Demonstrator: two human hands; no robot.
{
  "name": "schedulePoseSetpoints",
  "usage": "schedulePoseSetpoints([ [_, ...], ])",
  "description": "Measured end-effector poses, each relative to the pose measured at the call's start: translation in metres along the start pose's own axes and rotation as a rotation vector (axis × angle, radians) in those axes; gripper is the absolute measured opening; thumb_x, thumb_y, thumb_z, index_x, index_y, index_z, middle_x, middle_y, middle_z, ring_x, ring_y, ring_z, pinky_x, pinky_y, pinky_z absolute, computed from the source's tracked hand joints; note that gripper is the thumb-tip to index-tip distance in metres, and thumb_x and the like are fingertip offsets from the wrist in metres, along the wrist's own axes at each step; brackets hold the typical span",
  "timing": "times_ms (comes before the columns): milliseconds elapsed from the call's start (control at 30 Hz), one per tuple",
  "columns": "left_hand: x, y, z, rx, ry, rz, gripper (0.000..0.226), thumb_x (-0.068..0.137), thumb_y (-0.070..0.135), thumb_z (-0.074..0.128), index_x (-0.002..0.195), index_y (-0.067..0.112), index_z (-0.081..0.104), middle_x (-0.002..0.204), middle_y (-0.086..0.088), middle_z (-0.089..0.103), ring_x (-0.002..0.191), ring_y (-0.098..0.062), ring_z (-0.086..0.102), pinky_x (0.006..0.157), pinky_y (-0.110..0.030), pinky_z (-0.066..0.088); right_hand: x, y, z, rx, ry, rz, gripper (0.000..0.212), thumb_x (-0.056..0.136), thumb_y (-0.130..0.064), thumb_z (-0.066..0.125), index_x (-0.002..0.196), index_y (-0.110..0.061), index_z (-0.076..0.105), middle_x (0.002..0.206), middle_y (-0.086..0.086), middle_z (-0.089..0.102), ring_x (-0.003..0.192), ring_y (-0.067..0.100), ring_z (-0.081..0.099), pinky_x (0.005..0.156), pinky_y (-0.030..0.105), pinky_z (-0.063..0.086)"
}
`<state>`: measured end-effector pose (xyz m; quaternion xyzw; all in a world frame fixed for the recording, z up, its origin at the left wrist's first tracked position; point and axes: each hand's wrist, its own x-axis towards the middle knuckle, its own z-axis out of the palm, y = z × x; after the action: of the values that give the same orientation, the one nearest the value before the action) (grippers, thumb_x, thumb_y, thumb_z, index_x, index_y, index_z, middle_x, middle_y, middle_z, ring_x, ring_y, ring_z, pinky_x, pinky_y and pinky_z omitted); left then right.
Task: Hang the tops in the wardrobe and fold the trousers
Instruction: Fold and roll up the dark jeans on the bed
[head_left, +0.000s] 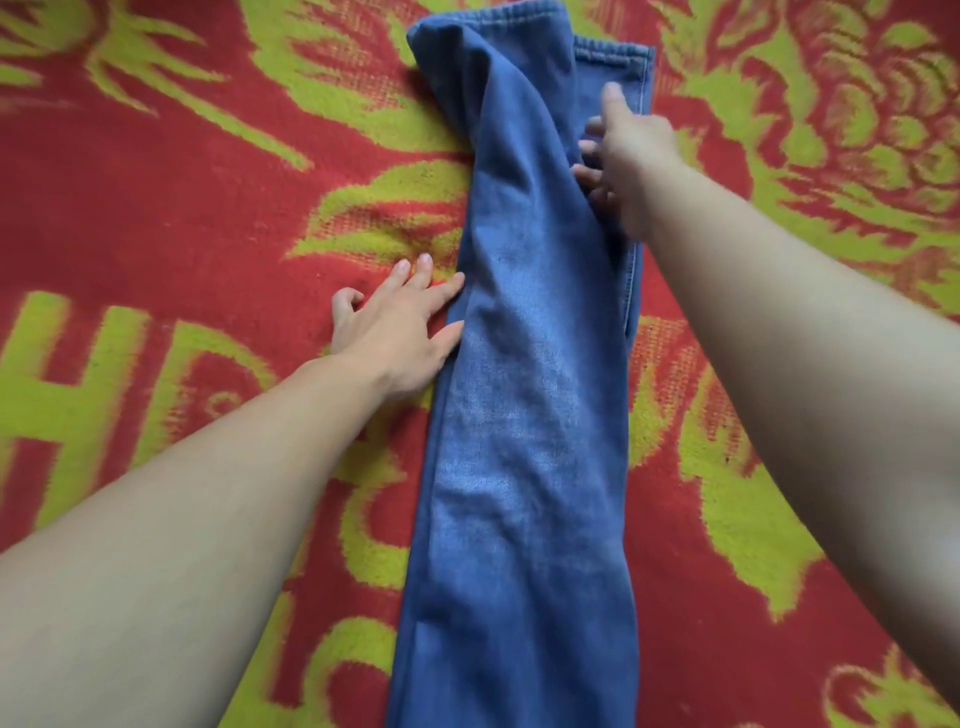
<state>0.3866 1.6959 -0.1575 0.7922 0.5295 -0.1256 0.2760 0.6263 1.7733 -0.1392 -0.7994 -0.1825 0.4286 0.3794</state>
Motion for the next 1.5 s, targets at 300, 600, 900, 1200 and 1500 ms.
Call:
schedulePoseSetpoints([
  [300,0.003,-0.005,0.004,-0.006,0.013,-0.009,0.046,0.104,0.047,0.026,0.149,0.049,0.023,0.163,0.013,0.005,0.15,-0.007,0.004,0.108,-0.045,0.014,0.001,-0.013,-0.011,-0.187,0.477,-0.51,0.027,0.101,-0.036,0.049,0.084,-0.025,0.067,0.084,-0.011,0.068,0.077,0.004,0.053,0.078,0.023,0.043],
  [600,0.006,-0.003,0.002,-0.005,-0.001,-0.018,0.046,0.104,0.047,0.027,0.149,0.047,0.024,0.164,0.012,0.005,0.15,-0.008,0.004,0.109,-0.046,0.014,-0.066,0.069,-0.03,-0.809,0.361,-0.824,0.055,0.098,-0.049,0.042,0.147,-0.026,0.046,0.152,0.014,0.038,0.14,0.03,0.037,0.112,0.035,0.026],
  [900,0.014,-0.005,0.006,0.062,-0.006,-0.03,0.047,0.104,0.047,0.025,0.151,0.045,0.021,0.164,0.01,0.005,0.151,-0.012,0.005,0.11,-0.047,0.013,-0.077,0.1,-0.002,-1.294,-0.223,-0.592,0.077,0.092,-0.078,0.018,0.157,-0.042,-0.001,0.166,0.002,-0.016,0.151,0.033,-0.018,0.12,0.056,-0.01],
  [1200,-0.073,0.024,0.07,-0.249,0.297,0.006,0.072,0.096,0.065,0.027,0.155,0.035,0.0,0.165,-0.003,0.003,0.151,-0.022,-0.002,0.117,-0.052,-0.007,-0.246,0.222,-0.065,-0.883,0.141,-0.702,0.065,0.101,-0.051,0.036,0.158,-0.02,0.024,0.166,0.017,0.004,0.153,0.035,0.005,0.123,0.05,0.008],
  [1500,-0.113,0.018,0.122,-0.098,0.337,-0.076,0.054,0.104,0.033,0.028,0.156,0.021,0.016,0.164,-0.002,0.011,0.151,-0.022,0.004,0.119,-0.055,0.0,-0.272,0.283,-0.071,-1.046,-0.115,-0.563,0.07,0.099,-0.06,0.035,0.159,-0.031,0.012,0.167,0.012,-0.003,0.153,0.035,0.0,0.123,0.05,0.007],
])
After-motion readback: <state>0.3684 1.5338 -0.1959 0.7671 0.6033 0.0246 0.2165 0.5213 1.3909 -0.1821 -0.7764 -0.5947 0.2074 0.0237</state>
